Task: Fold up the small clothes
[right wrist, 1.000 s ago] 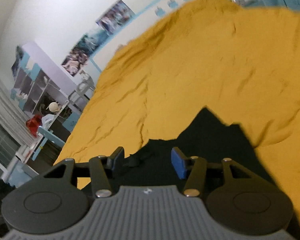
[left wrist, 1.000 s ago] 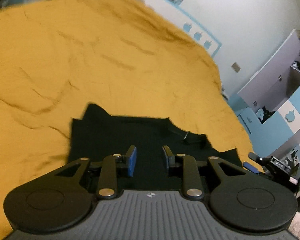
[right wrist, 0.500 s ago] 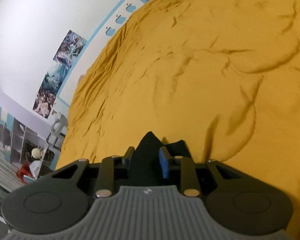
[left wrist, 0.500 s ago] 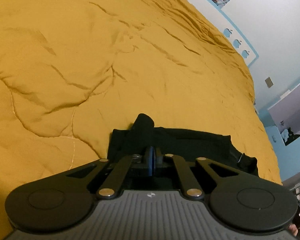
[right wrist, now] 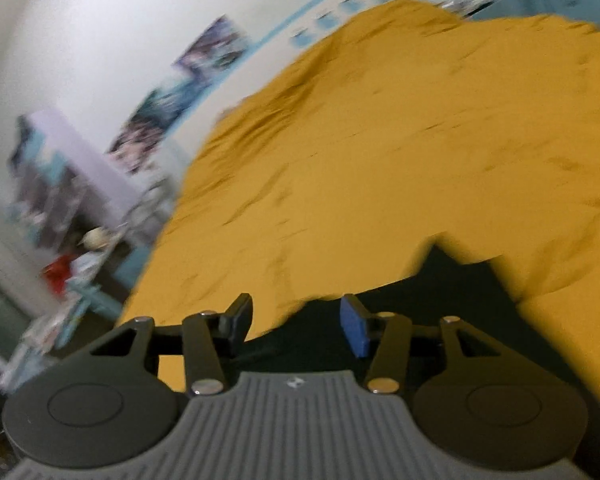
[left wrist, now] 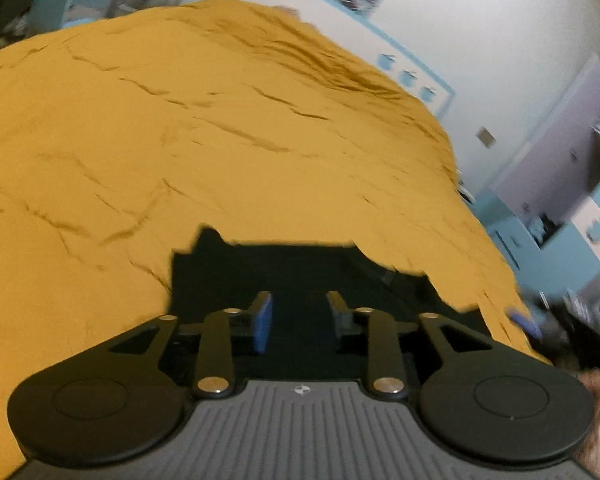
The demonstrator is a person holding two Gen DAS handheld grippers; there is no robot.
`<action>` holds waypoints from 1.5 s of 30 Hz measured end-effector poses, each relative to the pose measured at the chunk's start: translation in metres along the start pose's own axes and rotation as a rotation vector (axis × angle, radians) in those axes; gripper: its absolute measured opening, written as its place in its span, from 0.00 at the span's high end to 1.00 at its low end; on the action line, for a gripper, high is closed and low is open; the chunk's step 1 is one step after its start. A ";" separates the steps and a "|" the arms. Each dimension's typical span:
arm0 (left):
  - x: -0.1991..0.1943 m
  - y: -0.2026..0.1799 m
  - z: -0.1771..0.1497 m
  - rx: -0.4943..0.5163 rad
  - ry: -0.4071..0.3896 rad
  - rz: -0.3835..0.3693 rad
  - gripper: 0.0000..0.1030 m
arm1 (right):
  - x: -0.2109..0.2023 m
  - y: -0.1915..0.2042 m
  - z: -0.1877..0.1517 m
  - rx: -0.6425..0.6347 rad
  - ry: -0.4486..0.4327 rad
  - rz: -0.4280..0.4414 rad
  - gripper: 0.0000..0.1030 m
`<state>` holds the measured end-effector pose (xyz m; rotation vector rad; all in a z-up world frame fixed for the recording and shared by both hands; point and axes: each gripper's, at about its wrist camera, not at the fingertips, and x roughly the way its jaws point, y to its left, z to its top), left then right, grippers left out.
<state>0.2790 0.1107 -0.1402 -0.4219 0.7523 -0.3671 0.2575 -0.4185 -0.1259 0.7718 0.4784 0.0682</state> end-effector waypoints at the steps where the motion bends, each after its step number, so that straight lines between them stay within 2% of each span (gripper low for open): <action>1: -0.004 -0.003 -0.009 0.005 0.004 -0.005 0.64 | 0.010 0.010 -0.006 0.010 0.020 0.022 0.54; 3: -0.006 0.000 -0.022 -0.028 0.021 -0.024 0.64 | 0.037 0.029 -0.020 0.025 0.056 0.044 0.54; 5: -0.008 0.009 -0.035 -0.099 0.043 -0.049 0.64 | 0.065 0.040 -0.038 0.039 0.084 0.029 0.54; 7: -0.005 0.017 -0.044 -0.138 0.068 -0.053 0.64 | 0.092 0.044 -0.052 0.059 0.092 -0.020 0.54; 10: 0.002 0.030 -0.056 -0.141 0.104 -0.006 0.64 | 0.127 0.038 -0.066 0.068 0.099 -0.124 0.54; 13: 0.007 0.043 -0.062 -0.165 0.112 -0.017 0.64 | 0.136 0.020 -0.080 0.127 0.131 -0.166 0.56; 17: 0.009 0.048 -0.063 -0.181 0.099 -0.023 0.64 | 0.111 0.028 -0.095 0.092 0.121 -0.155 0.56; 22: 0.001 0.037 -0.064 -0.156 0.082 -0.008 0.64 | 0.057 0.037 -0.118 0.086 0.186 -0.156 0.55; 25: -0.009 0.033 -0.067 -0.151 0.086 -0.009 0.64 | 0.014 0.040 -0.148 0.070 0.230 -0.155 0.55; 28: -0.022 0.033 -0.074 -0.141 0.090 -0.011 0.64 | -0.032 0.047 -0.179 0.013 0.239 -0.149 0.55; 33: -0.042 0.039 -0.086 -0.134 0.095 0.008 0.62 | -0.091 0.049 -0.228 -0.013 0.266 -0.163 0.55; 36: -0.045 0.044 -0.093 -0.116 0.098 0.045 0.61 | -0.106 0.052 -0.246 -0.084 0.249 -0.158 0.55; 39: -0.040 0.047 -0.102 -0.096 0.106 0.062 0.61 | -0.102 0.051 -0.249 -0.091 0.243 -0.165 0.53; 43: -0.038 0.051 -0.104 -0.098 0.108 0.062 0.60 | -0.093 0.050 -0.244 -0.063 0.242 -0.181 0.51; 45: -0.046 0.051 -0.094 -0.105 0.108 0.036 0.60 | -0.098 0.061 -0.242 -0.089 0.233 -0.189 0.50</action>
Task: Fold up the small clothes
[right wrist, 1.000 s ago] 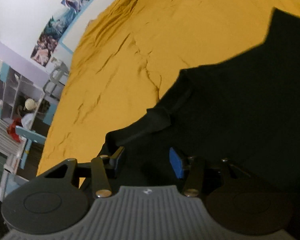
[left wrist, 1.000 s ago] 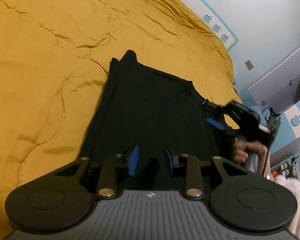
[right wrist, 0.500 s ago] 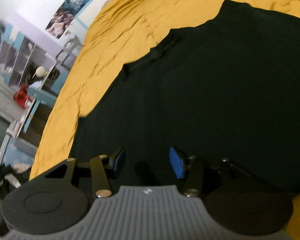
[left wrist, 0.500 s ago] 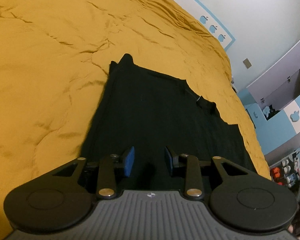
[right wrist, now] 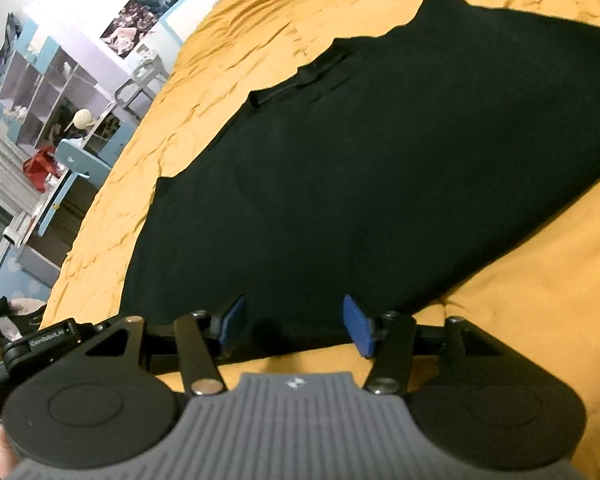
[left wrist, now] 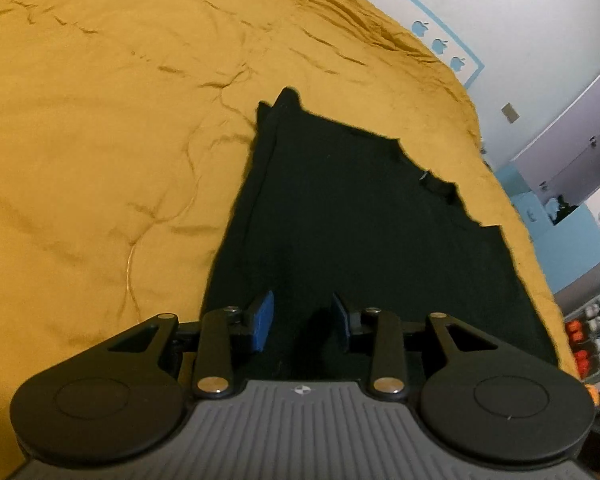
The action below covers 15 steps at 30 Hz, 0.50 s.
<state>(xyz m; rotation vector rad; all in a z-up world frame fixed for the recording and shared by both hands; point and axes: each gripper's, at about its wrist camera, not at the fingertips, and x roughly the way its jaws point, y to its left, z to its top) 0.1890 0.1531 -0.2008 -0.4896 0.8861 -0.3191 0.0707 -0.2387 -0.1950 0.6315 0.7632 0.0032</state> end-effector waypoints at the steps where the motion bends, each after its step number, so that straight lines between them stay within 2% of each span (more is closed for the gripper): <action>1: -0.007 0.000 0.003 -0.003 -0.008 -0.012 0.61 | -0.004 0.007 -0.001 -0.027 -0.002 0.001 0.48; 6: -0.054 0.004 0.035 0.037 -0.071 -0.007 0.60 | -0.007 0.071 -0.022 -0.307 -0.004 0.045 0.48; 9: -0.077 0.008 0.052 0.075 -0.088 0.025 0.56 | 0.007 0.122 -0.052 -0.598 -0.013 0.020 0.48; 12: -0.083 0.020 0.065 0.088 -0.085 0.054 0.54 | 0.025 0.160 -0.085 -0.829 0.005 0.029 0.49; 15: -0.078 0.037 0.073 0.056 -0.071 0.054 0.54 | 0.048 0.186 -0.114 -1.014 -0.019 -0.049 0.49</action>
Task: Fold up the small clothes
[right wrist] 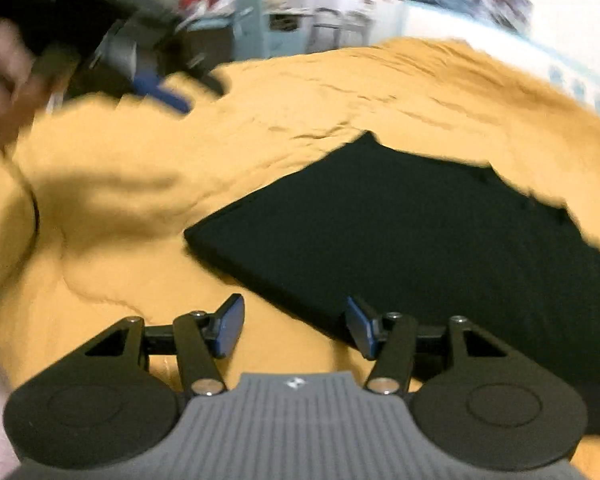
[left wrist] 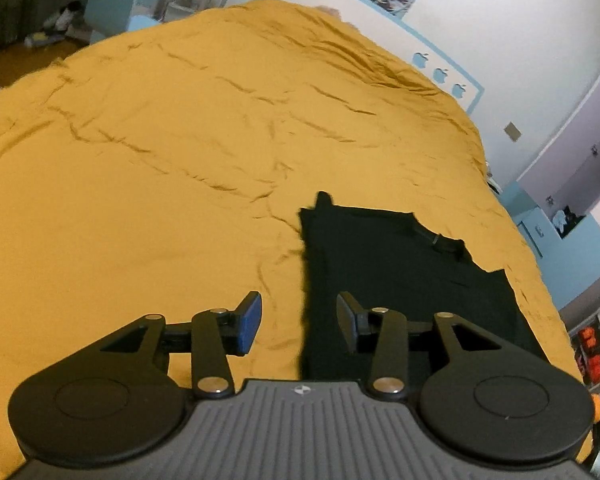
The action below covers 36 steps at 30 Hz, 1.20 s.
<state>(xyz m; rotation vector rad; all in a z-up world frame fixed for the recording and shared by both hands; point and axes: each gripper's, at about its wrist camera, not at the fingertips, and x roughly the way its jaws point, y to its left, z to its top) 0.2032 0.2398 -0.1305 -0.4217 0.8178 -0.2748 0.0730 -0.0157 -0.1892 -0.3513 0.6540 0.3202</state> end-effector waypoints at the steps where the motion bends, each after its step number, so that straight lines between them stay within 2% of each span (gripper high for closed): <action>1: 0.004 0.006 0.002 -0.017 0.008 -0.007 0.54 | 0.006 0.009 0.001 -0.052 -0.004 -0.033 0.49; 3: 0.015 0.016 0.006 -0.053 0.023 -0.023 0.54 | 0.018 0.024 0.005 -0.127 -0.002 -0.060 0.53; 5: 0.028 0.022 0.009 -0.064 0.029 -0.030 0.54 | 0.025 0.030 0.010 -0.152 -0.006 -0.062 0.56; 9: 0.057 0.027 0.021 -0.077 0.046 -0.067 0.54 | 0.043 0.035 0.026 -0.192 -0.012 -0.070 0.56; 13: 0.098 0.030 0.034 -0.078 0.065 -0.113 0.54 | 0.060 0.035 0.039 -0.175 -0.018 -0.062 0.55; 17: 0.146 0.040 0.038 -0.193 0.132 -0.213 0.54 | 0.064 0.043 0.040 -0.203 -0.039 -0.081 0.54; 24: 0.210 0.041 0.047 -0.275 0.180 -0.247 0.54 | 0.069 0.035 0.039 -0.156 -0.045 -0.065 0.49; 29: 0.242 0.047 0.056 -0.377 0.188 -0.313 0.52 | 0.073 0.033 0.038 -0.136 -0.047 -0.051 0.48; 32: 0.254 0.047 0.057 -0.417 0.192 -0.325 0.51 | 0.075 0.032 0.038 -0.125 -0.048 -0.045 0.46; 36: 0.258 0.043 0.057 -0.422 0.198 -0.312 0.52 | 0.075 0.035 0.038 -0.132 -0.054 -0.056 0.46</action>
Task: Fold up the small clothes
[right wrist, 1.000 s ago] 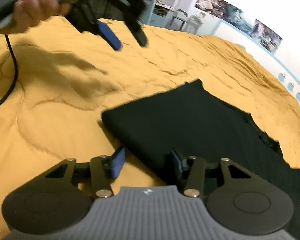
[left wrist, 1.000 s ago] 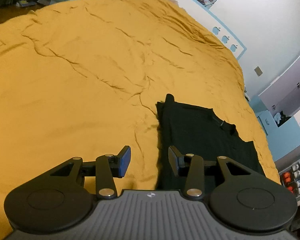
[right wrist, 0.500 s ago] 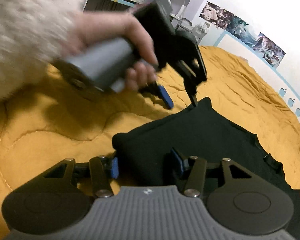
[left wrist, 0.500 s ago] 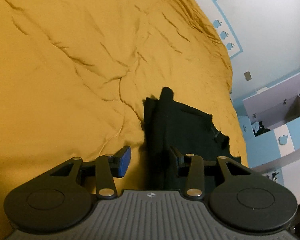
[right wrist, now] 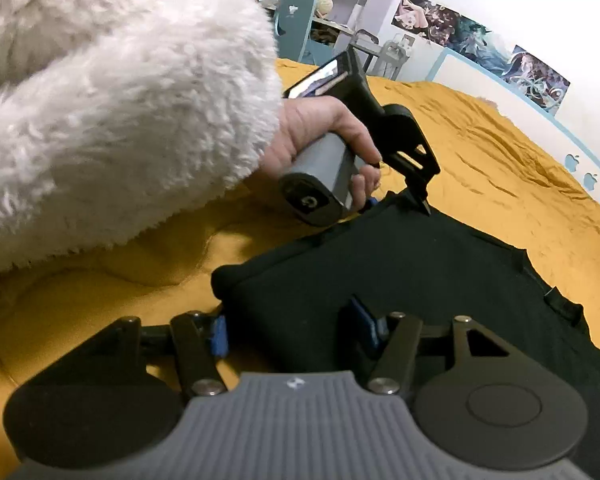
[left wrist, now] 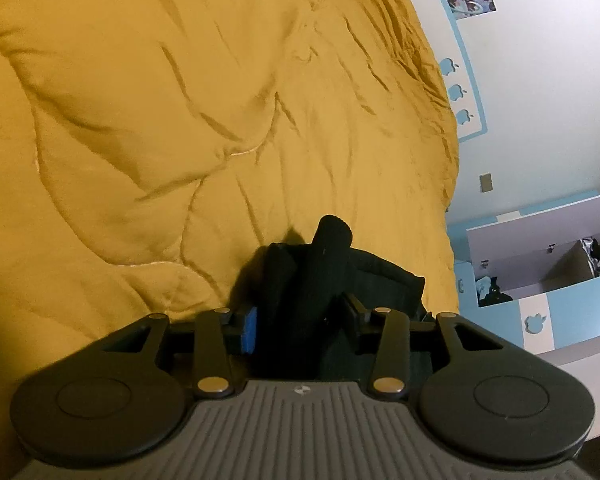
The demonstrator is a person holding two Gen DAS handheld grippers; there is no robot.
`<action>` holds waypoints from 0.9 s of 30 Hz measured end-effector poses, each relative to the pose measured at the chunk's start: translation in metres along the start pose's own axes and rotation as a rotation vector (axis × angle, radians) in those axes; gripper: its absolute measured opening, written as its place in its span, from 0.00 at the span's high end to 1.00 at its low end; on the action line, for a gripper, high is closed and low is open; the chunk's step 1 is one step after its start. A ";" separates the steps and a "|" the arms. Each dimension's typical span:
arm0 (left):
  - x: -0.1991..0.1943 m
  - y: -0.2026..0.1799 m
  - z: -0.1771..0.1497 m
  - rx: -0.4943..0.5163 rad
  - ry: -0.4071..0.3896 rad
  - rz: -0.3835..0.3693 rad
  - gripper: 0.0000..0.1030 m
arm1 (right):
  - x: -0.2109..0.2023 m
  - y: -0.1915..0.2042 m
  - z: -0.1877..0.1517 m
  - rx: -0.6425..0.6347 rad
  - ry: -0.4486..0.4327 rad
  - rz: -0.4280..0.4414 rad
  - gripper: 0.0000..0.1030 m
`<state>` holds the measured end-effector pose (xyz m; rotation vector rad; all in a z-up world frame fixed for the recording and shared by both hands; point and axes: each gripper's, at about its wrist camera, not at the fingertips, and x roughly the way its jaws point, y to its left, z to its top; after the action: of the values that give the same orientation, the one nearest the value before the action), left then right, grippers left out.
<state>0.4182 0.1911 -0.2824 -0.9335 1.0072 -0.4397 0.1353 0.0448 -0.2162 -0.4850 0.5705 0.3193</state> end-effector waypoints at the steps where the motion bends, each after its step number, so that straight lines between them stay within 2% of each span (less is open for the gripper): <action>1: 0.000 -0.001 0.001 0.003 0.003 0.008 0.56 | 0.000 0.000 0.000 -0.002 -0.002 0.007 0.48; 2: -0.001 -0.003 0.000 0.006 0.004 0.006 0.68 | 0.000 -0.001 0.001 0.001 -0.002 0.018 0.52; 4: -0.003 -0.004 0.000 -0.001 -0.006 0.002 0.73 | -0.003 -0.003 0.001 0.024 -0.002 0.052 0.82; 7: -0.006 -0.013 -0.005 0.012 -0.041 0.017 0.78 | -0.006 -0.014 0.005 0.079 -0.018 0.068 0.95; 10: -0.010 -0.029 -0.008 0.050 -0.071 0.041 0.81 | -0.014 -0.035 0.006 0.188 -0.038 0.106 0.96; 14: -0.018 -0.047 -0.007 -0.007 -0.085 0.016 0.81 | -0.027 -0.070 0.006 0.370 -0.038 0.187 0.97; 17: -0.019 -0.073 -0.007 0.053 -0.093 0.064 0.81 | -0.041 -0.098 0.001 0.477 -0.061 0.206 0.98; 23: -0.004 -0.129 -0.018 0.094 -0.102 0.122 0.82 | -0.085 -0.168 -0.025 0.672 -0.135 0.165 1.00; 27: 0.023 -0.184 -0.030 0.176 -0.089 0.146 0.83 | -0.111 -0.220 -0.053 0.797 -0.174 0.120 1.00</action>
<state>0.4203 0.0594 -0.1482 -0.7108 0.9332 -0.3547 0.1147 -0.1854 -0.1140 0.3438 0.5103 0.2200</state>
